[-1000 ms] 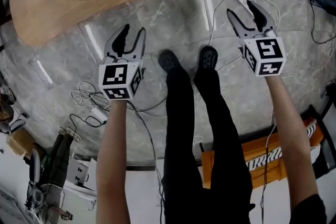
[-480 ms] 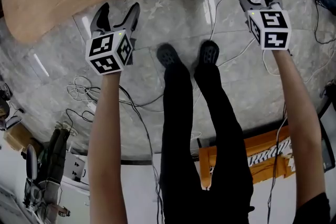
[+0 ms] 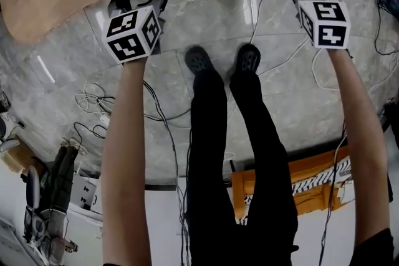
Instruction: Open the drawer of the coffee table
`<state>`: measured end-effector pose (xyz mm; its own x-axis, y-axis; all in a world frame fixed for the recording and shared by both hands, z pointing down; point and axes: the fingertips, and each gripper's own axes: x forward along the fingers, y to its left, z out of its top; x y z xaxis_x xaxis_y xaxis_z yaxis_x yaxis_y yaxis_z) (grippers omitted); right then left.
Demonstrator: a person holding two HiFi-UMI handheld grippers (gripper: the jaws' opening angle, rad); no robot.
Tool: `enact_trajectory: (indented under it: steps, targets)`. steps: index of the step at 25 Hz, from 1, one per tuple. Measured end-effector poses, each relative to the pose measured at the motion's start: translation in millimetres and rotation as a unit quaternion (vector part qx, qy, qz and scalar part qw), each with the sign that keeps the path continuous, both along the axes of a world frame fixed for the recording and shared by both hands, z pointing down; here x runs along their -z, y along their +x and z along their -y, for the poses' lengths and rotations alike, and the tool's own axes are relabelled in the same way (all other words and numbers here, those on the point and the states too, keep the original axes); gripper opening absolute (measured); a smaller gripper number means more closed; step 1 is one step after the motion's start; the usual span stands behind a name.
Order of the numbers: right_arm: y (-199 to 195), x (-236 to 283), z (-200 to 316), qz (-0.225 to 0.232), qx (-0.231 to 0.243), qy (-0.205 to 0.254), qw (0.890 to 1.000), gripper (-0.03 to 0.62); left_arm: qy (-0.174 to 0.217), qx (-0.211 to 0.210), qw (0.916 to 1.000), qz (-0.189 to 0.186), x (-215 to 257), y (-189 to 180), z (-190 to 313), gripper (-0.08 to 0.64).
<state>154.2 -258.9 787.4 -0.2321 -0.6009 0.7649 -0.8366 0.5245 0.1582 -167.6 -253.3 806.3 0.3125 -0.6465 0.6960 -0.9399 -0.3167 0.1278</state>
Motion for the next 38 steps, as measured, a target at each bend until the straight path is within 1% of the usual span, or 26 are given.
enact_trajectory:
  steps: [4, 9, 13, 18, 24, 26, 33, 38]
  targets:
    - [-7, -2, 2, 0.001, 0.004, -0.001, 1.0, 0.252, 0.001, 0.008, 0.9999, 0.013, -3, -3, 6, 0.399]
    - [-8, -1, 7, 0.006, -0.007, 0.0, 1.0, 0.252, 0.001, 0.011, 0.9999, 0.007, -2, -1, 13, 0.402]
    - [-8, -3, 8, 0.002, -0.007, 0.001, 1.0, 0.252, -0.001, 0.004, 0.9999, 0.01, -3, -1, 13, 0.402]
    - [-6, -3, 7, -0.004, -0.01, 0.003, 1.0, 0.252, -0.002, 0.018, 0.9998, 0.001, -1, 0, 13, 0.402]
    - [-7, -2, 9, 0.012, -0.039, -0.003, 0.999, 0.252, -0.016, 0.016, 0.9995, 0.024, -5, -1, 11, 0.4]
    - [-7, -1, 5, 0.015, -0.046, -0.006, 0.999, 0.252, -0.021, 0.02, 0.9993, 0.023, -5, -2, 7, 0.4]
    - [-5, -2, -13, 0.017, -0.049, -0.024, 0.998, 0.252, -0.03, 0.038, 0.9987, 0.014, -4, -3, -12, 0.4]
    - [-5, -5, -32, 0.017, -0.056, -0.034, 0.998, 0.252, -0.043, 0.042, 0.9981, 0.014, -8, -4, -31, 0.4]
